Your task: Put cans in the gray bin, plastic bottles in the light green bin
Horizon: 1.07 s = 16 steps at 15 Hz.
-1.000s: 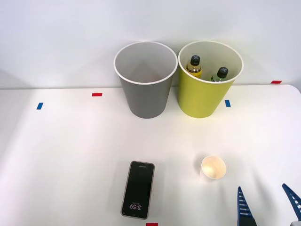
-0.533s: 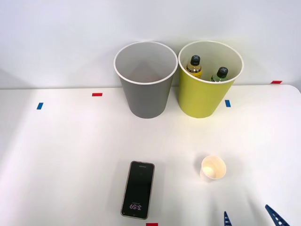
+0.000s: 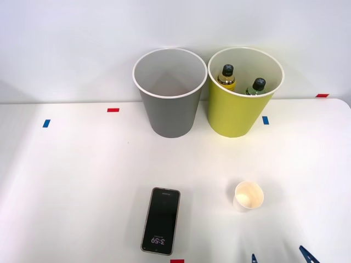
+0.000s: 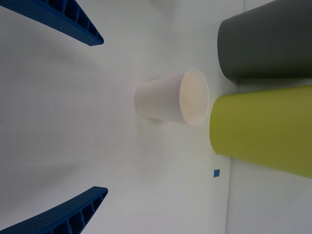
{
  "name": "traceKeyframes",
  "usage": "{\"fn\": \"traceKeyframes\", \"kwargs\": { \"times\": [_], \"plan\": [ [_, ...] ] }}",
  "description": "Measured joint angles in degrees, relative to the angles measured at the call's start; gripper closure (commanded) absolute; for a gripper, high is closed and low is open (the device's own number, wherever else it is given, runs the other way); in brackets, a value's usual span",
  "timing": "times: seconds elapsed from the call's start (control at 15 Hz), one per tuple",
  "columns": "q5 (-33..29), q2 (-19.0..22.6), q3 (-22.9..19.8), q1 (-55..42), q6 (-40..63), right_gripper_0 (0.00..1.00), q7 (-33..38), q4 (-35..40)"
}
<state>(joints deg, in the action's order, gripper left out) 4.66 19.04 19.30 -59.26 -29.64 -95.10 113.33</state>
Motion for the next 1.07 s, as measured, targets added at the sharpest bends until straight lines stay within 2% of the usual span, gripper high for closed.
{"fn": "traceKeyframes", "kwargs": {
  "times": [1.07],
  "plan": [
    [0.3,-0.2,0.0,0.0,0.1,0.0,0.4,0.0]
  ]
}}
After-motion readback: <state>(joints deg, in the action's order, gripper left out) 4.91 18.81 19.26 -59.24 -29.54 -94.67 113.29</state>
